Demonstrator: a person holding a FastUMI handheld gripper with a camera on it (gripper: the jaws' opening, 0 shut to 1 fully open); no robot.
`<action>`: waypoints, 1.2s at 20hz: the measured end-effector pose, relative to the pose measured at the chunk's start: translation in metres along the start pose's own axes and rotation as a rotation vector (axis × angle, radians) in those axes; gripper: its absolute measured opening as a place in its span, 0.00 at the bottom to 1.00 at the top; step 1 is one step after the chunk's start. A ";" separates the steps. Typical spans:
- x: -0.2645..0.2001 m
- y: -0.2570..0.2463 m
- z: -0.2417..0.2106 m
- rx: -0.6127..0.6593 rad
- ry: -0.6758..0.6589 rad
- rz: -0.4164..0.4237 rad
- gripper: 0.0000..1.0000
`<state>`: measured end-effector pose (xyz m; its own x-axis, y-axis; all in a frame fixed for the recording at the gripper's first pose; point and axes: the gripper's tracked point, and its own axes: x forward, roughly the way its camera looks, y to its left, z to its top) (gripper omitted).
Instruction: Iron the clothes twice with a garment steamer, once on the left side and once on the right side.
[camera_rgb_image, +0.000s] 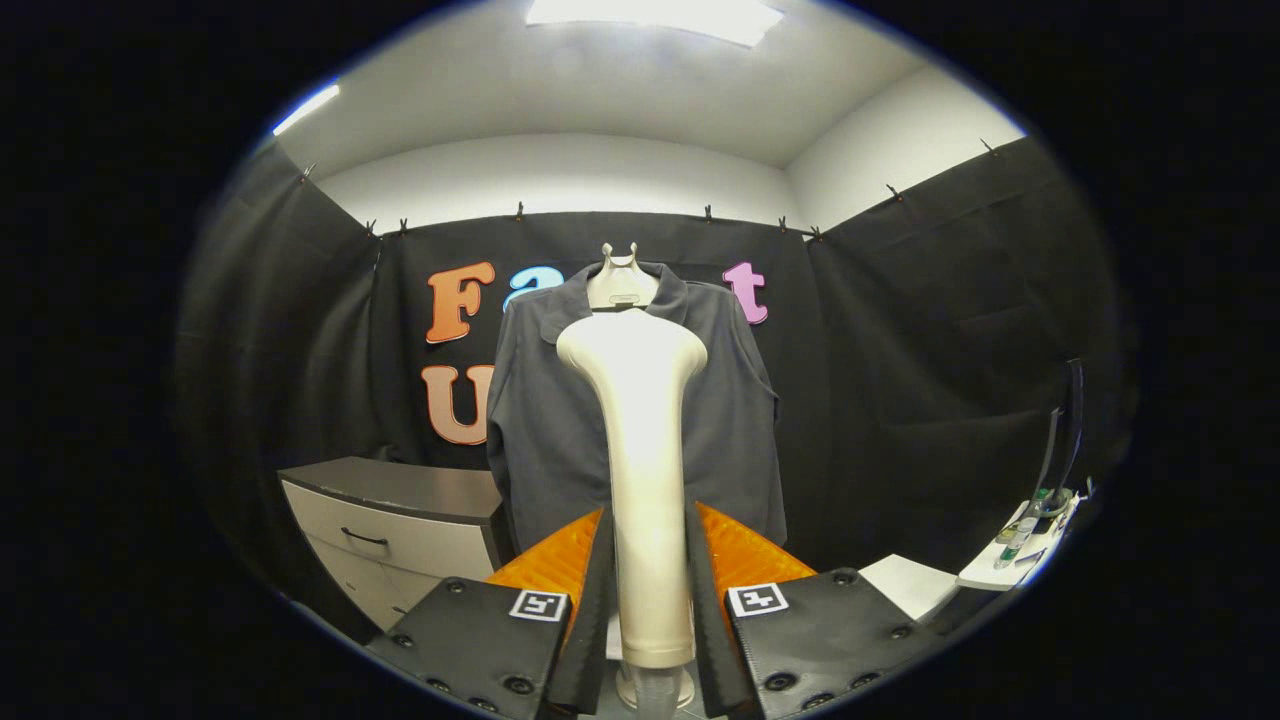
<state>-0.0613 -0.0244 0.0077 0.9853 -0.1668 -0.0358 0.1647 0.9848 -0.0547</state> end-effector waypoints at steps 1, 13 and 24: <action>0.000 -0.001 0.000 0.001 0.000 -0.001 0.44; -0.009 -0.011 -0.002 0.018 0.012 -0.002 0.44; -0.016 -0.017 -0.001 0.030 0.013 -0.002 0.44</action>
<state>-0.0797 -0.0385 0.0079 0.9844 -0.1694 -0.0483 0.1683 0.9854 -0.0250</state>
